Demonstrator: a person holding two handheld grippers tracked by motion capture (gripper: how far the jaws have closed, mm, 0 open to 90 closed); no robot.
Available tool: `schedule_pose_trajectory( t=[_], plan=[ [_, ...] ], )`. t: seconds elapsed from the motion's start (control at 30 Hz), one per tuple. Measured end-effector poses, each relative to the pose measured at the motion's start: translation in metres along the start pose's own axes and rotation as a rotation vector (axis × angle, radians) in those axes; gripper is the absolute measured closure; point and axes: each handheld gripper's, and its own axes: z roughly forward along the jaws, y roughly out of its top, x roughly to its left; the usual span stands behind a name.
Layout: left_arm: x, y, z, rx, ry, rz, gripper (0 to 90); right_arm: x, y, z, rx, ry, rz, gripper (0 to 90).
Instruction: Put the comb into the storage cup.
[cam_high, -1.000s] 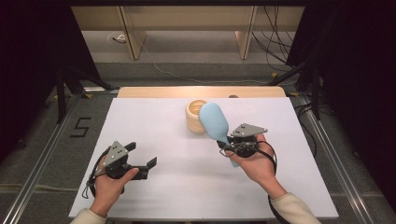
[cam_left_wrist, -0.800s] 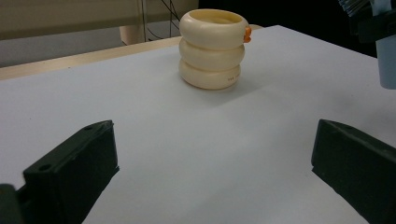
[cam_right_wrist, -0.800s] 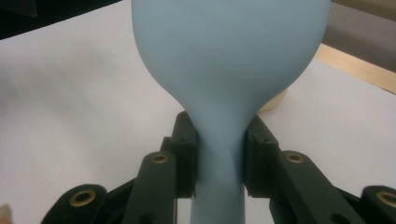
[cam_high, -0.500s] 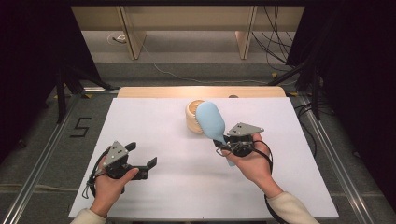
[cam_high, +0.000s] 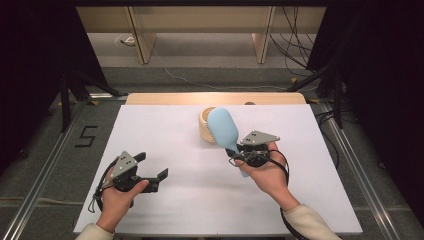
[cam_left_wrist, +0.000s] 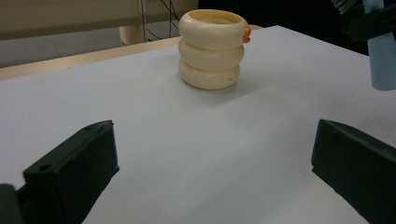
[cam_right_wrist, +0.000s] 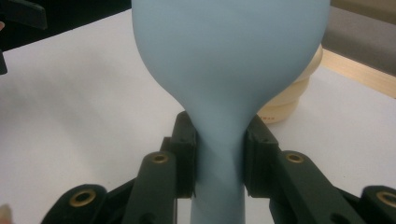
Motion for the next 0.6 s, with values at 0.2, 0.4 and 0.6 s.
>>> schedule_pose_trajectory(
  t=[0.2, 0.4, 0.6],
  plan=[
    [0.0001, 0.0001, -0.0001, -0.001, 0.000, -0.001, 0.0, 0.0011, 0.0009, 0.0022, -0.009, 0.000, 0.003, 70.5],
    [0.0000, 0.0001, 0.0001, -0.002, -0.001, -0.003, 0.0, 0.0017, 0.0021, 0.0040, -0.020, 0.003, 0.003, 70.5],
    [0.0001, 0.0001, 0.0001, -0.002, -0.002, -0.003, 0.0, 0.0030, 0.0034, 0.0062, -0.029, 0.008, 0.013, 70.5]
  ],
)
